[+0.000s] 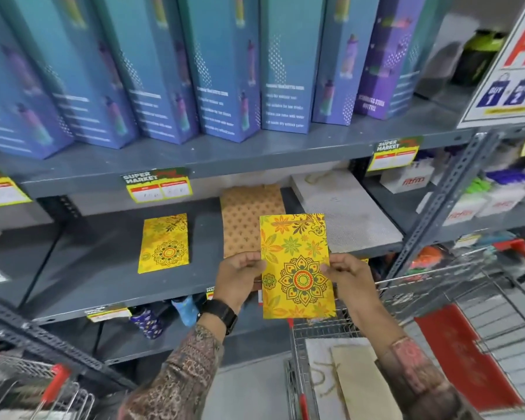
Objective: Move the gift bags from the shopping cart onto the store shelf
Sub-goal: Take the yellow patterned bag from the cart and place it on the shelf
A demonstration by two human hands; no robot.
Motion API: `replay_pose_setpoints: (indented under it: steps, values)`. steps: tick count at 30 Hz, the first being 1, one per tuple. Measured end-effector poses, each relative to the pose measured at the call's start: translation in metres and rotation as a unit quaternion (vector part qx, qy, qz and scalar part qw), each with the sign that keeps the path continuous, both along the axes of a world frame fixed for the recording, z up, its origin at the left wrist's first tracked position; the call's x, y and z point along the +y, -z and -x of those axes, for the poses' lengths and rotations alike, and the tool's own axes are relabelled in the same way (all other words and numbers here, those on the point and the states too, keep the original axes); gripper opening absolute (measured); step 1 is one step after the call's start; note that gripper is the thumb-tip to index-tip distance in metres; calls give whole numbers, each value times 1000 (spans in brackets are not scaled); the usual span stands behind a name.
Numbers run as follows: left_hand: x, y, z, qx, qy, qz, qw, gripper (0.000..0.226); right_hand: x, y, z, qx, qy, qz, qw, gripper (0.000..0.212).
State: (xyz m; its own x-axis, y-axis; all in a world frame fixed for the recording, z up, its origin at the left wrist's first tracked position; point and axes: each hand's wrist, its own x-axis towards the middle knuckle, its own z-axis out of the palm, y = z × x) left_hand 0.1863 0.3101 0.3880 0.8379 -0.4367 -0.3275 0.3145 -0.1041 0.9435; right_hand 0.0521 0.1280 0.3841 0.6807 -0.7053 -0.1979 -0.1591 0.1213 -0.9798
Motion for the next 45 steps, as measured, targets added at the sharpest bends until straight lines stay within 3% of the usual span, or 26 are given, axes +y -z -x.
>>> replay_pose_setpoints:
  steps: [6, 13, 20, 23, 25, 28, 33, 37, 42, 45]
  values:
    - [37, 4, -27, -17, -105, -46, 993, 11, 29, 15, -52, 39, -59, 2, 998, 23]
    - [143, 41, -133, -56, -222, -175, 958, 17, 123, 46, -199, 100, -167, -29, 980, 17]
    - [179, 75, -234, -27, -244, -241, 939, 25, 153, 98, -317, 169, -165, 3, 972, 19]
    - [184, 84, -251, -11, -216, -235, 948, 38, 154, 111, -344, 188, -200, 31, 961, 8]
    - [186, 89, -259, -7, -193, -238, 952, 36, 156, 114, -359, 200, -208, 43, 956, 7]
    - [183, 90, -265, -16, -193, -243, 951, 37, 154, 127, -373, 209, -180, 57, 960, 7]
    - [173, 93, -274, -31, -217, -269, 938, 38, 164, 132, -380, 222, -97, 86, 966, 30]
    - [172, 101, -276, -49, -233, -292, 926, 38, 162, 134, -381, 215, -119, 108, 963, 21]
    - [171, 95, -256, -126, -255, -302, 910, 28, 159, 129, -361, 159, -131, 133, 969, 34]
    - [159, 90, -224, -185, -284, -303, 891, 25, 156, 109, -326, 82, -120, 130, 981, 31]
